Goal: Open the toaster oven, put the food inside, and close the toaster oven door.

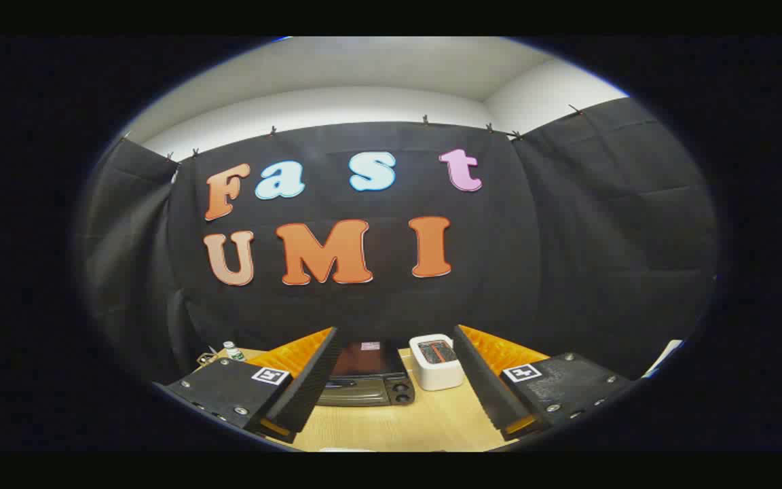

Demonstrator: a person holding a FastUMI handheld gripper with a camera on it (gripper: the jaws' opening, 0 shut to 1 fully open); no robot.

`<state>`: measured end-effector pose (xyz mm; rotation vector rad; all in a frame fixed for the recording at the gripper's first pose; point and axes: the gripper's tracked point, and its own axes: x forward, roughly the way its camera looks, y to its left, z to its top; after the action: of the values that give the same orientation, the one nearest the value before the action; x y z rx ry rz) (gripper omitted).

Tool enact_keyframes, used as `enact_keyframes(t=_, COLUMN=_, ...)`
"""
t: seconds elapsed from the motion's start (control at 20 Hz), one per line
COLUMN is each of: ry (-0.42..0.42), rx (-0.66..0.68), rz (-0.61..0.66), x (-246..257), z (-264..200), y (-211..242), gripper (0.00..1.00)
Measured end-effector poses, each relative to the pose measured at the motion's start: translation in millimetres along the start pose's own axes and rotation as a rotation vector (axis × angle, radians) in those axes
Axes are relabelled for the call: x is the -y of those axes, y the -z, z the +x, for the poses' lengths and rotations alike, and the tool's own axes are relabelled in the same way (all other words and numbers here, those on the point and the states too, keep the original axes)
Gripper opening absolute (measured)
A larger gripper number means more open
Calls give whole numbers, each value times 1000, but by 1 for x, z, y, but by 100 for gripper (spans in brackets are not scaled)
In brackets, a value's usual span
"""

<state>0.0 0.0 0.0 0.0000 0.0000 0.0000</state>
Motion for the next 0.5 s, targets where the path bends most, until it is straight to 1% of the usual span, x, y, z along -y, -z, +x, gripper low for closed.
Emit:
enact_keyframes(t=0.15, ry=-15, rx=-31, rz=61, x=-7, z=-6, y=-2, gripper=98)
enact_keyframes(t=0.3, ry=2, rx=-7, rz=114, x=0, z=-9, y=-9, gripper=98)
enact_keyframes(t=0.5, ry=59, rx=25, rz=53, x=17, z=-18, y=-12, gripper=98)
